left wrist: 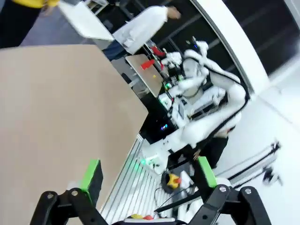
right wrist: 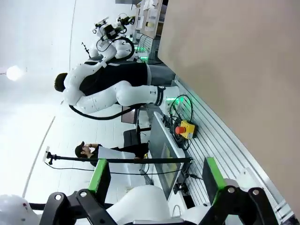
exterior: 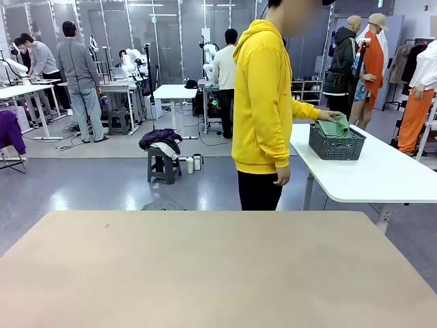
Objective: Fold the towels and place them in the basket.
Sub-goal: Stack the folded Towel with hook on the right side of the table.
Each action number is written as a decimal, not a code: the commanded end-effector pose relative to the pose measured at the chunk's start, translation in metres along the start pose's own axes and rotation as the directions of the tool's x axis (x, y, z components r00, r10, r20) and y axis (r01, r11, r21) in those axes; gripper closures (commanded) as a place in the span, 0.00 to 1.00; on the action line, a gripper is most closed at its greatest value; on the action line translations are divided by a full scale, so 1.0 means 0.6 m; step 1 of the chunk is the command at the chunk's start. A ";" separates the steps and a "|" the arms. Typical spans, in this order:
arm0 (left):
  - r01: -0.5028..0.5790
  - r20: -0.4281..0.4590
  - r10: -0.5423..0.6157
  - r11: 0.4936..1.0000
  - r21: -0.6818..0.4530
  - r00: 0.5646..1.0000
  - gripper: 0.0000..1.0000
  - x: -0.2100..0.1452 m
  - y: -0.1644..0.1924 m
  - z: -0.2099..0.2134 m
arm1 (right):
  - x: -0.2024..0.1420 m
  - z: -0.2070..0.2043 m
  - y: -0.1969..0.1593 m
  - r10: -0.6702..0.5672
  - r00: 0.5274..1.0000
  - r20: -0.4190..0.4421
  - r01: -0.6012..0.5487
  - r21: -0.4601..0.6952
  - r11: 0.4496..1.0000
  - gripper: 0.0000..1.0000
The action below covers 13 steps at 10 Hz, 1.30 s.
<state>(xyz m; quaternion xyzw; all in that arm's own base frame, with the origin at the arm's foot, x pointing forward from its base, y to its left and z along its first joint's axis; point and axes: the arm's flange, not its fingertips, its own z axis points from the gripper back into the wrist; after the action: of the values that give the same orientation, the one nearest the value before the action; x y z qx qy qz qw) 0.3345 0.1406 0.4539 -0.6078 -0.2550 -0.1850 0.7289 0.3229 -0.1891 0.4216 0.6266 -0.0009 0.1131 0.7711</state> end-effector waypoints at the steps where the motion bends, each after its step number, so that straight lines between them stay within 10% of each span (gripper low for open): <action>1: -0.146 0.006 0.146 0.988 0.050 0.989 0.00 0.029 0.004 0.009 | -0.010 -0.007 -0.013 0.045 0.999 -0.030 -0.046 -0.006 0.999 0.00; 13: -0.267 0.006 0.268 0.961 0.066 0.964 0.00 0.016 0.057 0.019 | -0.004 -0.017 -0.018 0.036 0.999 -0.033 -0.035 0.010 0.999 0.00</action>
<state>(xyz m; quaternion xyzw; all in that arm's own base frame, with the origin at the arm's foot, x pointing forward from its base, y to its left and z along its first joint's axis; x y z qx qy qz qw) 0.3620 0.1595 0.4333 -0.6121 -0.1747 -0.0717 0.7679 0.3219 -0.1811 0.4079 0.6294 0.0006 0.1370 0.7649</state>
